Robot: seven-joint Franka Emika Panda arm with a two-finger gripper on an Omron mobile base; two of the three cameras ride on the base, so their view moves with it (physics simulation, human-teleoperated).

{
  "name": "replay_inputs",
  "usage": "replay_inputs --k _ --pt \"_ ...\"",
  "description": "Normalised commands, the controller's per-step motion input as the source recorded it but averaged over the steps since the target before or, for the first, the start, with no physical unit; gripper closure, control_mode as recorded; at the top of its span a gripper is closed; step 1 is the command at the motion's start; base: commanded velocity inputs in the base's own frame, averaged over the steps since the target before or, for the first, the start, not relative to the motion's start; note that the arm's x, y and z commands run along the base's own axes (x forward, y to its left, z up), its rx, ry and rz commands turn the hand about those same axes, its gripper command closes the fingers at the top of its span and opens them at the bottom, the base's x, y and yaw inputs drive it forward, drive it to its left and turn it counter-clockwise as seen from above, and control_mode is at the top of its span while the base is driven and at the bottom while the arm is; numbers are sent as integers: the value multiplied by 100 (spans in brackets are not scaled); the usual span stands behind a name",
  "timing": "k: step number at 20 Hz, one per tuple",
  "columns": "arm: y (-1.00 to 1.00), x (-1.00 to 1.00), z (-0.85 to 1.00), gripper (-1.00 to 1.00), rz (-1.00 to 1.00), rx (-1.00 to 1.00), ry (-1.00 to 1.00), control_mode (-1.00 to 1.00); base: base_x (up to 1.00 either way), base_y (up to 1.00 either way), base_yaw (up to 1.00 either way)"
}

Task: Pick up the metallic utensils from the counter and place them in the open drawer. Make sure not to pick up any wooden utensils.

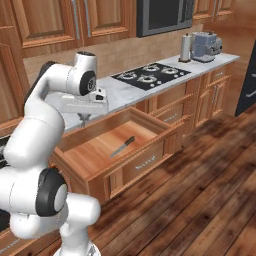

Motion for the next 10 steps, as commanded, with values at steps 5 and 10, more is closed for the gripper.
replay_inputs --k 5,10 --pt "17 96 -64 100 0 -1 1 -100 0 0 0" --pt "35 62 -85 100 -4 -6 -5 -100 0 0 0"
